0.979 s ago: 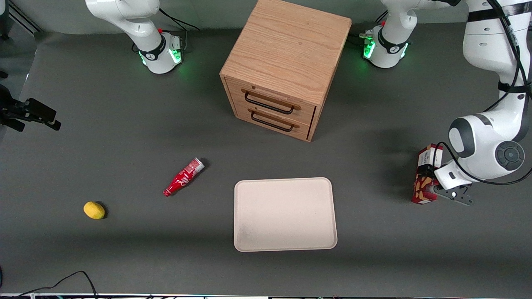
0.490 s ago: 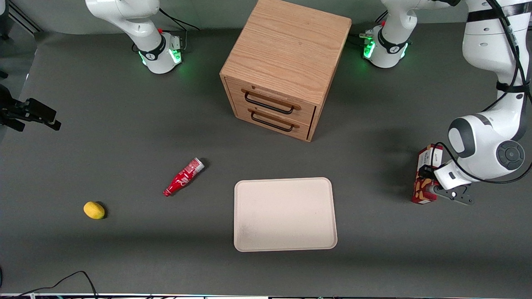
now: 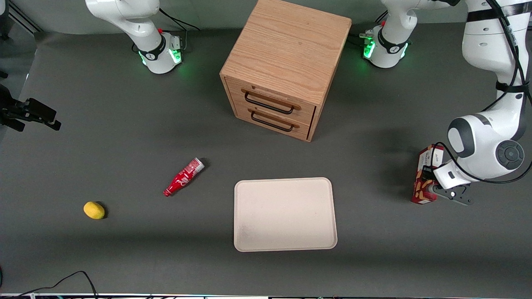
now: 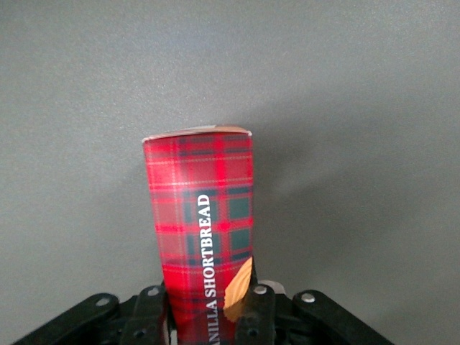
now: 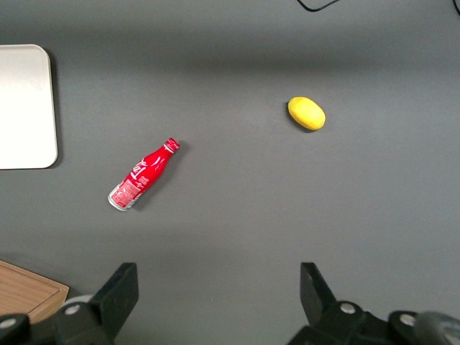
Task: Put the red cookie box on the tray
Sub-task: 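Close the left gripper on the red shortbread box, then lift the red box up off the table with the left gripper, then carry the red box over the cream tray with the left gripper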
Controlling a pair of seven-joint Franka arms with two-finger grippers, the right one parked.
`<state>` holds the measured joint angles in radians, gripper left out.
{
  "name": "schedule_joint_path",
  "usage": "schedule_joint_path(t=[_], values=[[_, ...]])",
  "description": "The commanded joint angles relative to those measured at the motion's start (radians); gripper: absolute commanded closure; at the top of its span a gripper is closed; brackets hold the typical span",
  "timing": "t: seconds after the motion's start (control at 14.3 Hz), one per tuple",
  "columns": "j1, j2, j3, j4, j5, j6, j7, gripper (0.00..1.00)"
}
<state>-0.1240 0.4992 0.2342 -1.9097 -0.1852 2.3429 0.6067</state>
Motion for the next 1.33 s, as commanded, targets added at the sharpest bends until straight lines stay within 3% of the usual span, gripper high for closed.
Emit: schedule_joint_path(t=[0.0,0.14,0.42,0.56,0.91,1.26], values=[[-0.014,-0.050,0.010,-0.017,-0.019,-0.032,0.028,1.00],[-0.026,-0.092,0.013,0.006,-0.005,-0.109,0.022,1.00],[-0.029,-0.171,0.017,0.159,0.052,-0.425,-0.007,1.00],[-0.031,-0.191,0.016,0.285,0.096,-0.599,-0.042,1.00],[-0.051,-0.183,0.007,0.665,0.113,-1.023,-0.105,0.99],[-0.066,-0.162,-0.018,0.721,0.116,-1.050,-0.143,0.99]])
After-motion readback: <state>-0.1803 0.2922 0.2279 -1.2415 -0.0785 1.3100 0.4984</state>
